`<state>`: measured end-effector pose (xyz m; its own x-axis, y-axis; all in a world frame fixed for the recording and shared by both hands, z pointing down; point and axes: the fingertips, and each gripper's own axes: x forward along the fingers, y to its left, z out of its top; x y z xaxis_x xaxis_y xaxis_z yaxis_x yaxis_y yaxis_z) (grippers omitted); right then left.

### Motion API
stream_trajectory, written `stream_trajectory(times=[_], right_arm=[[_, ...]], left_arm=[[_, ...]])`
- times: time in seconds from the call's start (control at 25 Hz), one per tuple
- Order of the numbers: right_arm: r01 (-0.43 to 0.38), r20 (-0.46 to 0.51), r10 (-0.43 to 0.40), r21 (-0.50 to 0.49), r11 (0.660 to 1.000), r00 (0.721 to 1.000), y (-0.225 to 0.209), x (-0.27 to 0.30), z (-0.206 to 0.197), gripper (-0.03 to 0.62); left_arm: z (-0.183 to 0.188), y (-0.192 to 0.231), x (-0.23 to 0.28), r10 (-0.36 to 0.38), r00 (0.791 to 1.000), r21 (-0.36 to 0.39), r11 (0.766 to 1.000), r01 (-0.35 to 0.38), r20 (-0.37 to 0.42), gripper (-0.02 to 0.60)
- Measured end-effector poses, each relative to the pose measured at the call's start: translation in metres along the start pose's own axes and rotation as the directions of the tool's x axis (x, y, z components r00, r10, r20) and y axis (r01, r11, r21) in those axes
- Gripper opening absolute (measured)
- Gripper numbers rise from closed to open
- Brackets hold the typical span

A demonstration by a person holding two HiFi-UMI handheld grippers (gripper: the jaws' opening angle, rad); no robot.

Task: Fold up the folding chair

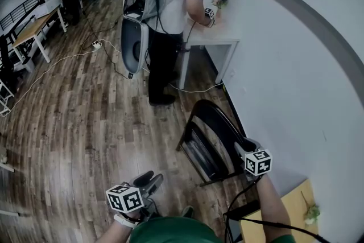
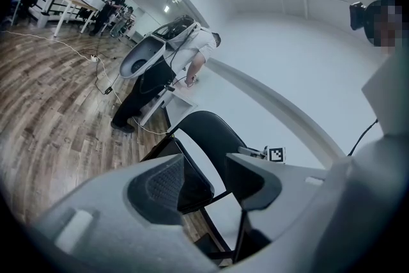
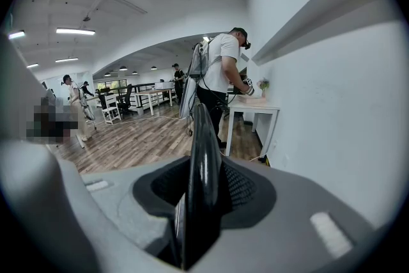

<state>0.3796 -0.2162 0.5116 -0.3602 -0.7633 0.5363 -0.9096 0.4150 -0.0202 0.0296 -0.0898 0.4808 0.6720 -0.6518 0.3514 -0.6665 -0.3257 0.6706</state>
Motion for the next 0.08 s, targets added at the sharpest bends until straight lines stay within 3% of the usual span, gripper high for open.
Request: stream_trajectory(times=[0.08], right_arm=[[-0.003, 0.001, 0.003, 0.002, 1.0, 1.0, 0.0002, 0.0, 0.0003, 0.143]], left_arm=[[-0.0007, 0.0001, 0.0015, 0.001, 1.0, -0.001, 1.0, -0.001, -0.002, 0.212]])
